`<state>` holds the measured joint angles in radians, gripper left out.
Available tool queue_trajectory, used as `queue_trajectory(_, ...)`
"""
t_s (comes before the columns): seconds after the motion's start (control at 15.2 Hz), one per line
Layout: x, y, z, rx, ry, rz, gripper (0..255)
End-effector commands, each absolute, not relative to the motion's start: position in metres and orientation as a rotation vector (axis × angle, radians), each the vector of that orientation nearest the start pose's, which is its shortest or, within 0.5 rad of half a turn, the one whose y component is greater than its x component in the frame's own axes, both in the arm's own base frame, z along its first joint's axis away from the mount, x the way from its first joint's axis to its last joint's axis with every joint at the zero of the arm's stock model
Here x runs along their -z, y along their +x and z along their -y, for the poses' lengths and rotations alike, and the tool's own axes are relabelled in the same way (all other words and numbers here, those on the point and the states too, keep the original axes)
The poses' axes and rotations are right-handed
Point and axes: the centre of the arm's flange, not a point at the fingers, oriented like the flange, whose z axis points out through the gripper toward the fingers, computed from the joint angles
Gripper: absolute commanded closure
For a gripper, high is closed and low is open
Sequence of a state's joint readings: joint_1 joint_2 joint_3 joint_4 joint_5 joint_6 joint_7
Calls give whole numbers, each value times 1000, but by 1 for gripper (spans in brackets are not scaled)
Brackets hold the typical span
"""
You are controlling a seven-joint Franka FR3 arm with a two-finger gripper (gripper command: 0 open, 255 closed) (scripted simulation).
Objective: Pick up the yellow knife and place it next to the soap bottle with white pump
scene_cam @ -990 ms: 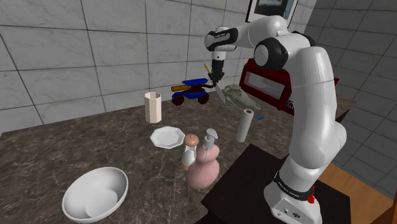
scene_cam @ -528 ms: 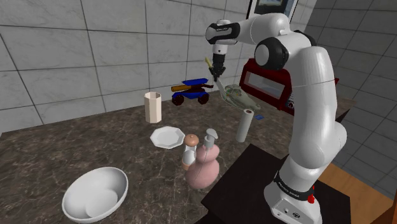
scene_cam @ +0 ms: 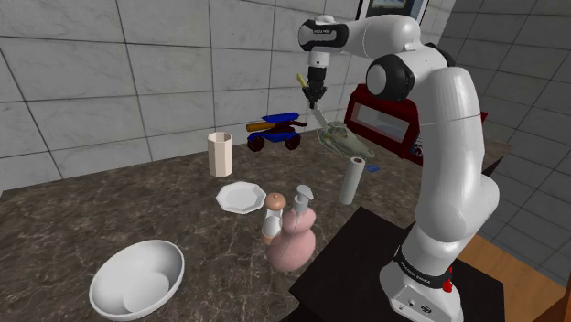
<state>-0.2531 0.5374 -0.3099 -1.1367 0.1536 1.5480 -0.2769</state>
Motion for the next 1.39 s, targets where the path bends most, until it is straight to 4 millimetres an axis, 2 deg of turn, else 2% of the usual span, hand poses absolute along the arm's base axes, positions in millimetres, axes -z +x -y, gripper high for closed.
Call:
queue_trajectory(0.0, -510, 624, 307, -151, -3075, -398, 255)
queue_trajectory(0.4, -539, 624, 307, -151, -3075, -398, 255)
queue_trajectory(1.32, -539, 569, 131, -151, -3075, -398, 255)
